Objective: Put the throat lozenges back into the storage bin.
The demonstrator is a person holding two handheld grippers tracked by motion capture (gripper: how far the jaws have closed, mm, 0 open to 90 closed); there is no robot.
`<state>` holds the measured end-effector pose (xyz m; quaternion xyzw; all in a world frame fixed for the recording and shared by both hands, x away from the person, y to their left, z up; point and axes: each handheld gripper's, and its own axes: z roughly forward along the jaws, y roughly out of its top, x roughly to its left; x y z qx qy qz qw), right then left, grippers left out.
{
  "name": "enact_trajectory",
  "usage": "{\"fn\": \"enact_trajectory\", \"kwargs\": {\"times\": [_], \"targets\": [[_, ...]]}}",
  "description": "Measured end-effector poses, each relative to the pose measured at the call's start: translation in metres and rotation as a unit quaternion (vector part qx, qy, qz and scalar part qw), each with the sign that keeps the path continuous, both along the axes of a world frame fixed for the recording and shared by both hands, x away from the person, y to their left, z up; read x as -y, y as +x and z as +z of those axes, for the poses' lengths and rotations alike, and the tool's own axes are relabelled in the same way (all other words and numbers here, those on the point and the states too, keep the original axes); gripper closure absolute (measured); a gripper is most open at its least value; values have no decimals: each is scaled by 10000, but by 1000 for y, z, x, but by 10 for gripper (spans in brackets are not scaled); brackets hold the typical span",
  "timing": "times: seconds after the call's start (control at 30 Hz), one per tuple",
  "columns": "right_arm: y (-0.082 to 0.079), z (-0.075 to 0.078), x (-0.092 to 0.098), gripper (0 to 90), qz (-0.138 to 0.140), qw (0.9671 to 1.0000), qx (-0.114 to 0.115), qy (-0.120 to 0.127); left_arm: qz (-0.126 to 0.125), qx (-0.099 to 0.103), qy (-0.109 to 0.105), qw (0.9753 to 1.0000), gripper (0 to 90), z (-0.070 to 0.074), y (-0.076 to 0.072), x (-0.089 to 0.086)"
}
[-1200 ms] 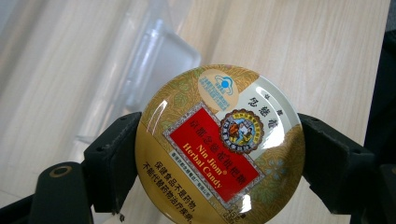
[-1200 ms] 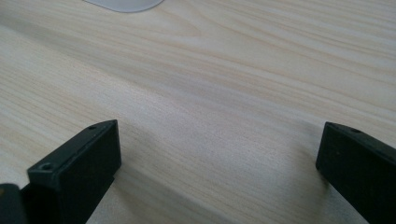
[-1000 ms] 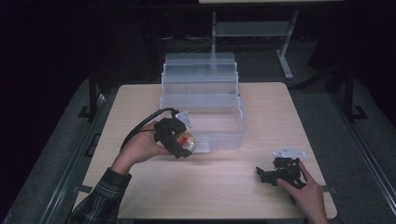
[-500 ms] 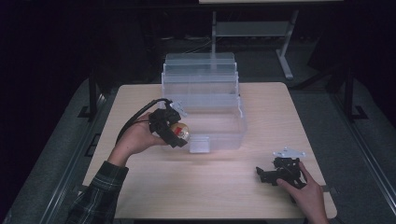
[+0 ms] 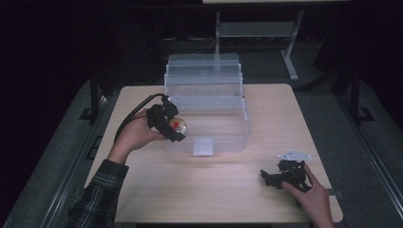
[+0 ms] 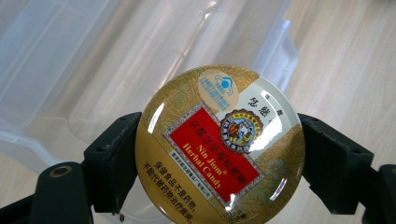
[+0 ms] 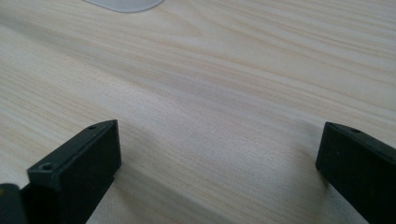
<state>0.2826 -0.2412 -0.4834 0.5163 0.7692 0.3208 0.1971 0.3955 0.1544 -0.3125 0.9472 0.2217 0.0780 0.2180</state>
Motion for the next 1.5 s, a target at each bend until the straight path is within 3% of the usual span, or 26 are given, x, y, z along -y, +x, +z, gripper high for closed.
{"fn": "enact_trajectory", "kwargs": {"times": [0.2, 0.43, 0.93, 1.5], "targets": [[0, 0, 0, 0, -2, 10000, -2, 1, 152, 41, -9, 9999, 195, 1, 9, -5], [0, 0, 0, 0, 8, 10000, 5, -4, 230, 48, 136, 9996, 195, 0, 20, -9], [0, 0, 0, 0, 0, 10000, 2, -5, 472, -54, 292, 9984, 194, -18, 41, -17], [0, 0, 0, 0, 3, 10000, 4, -7, 508, -164, 294, 9981, 191, -27, 46, -23]]}}
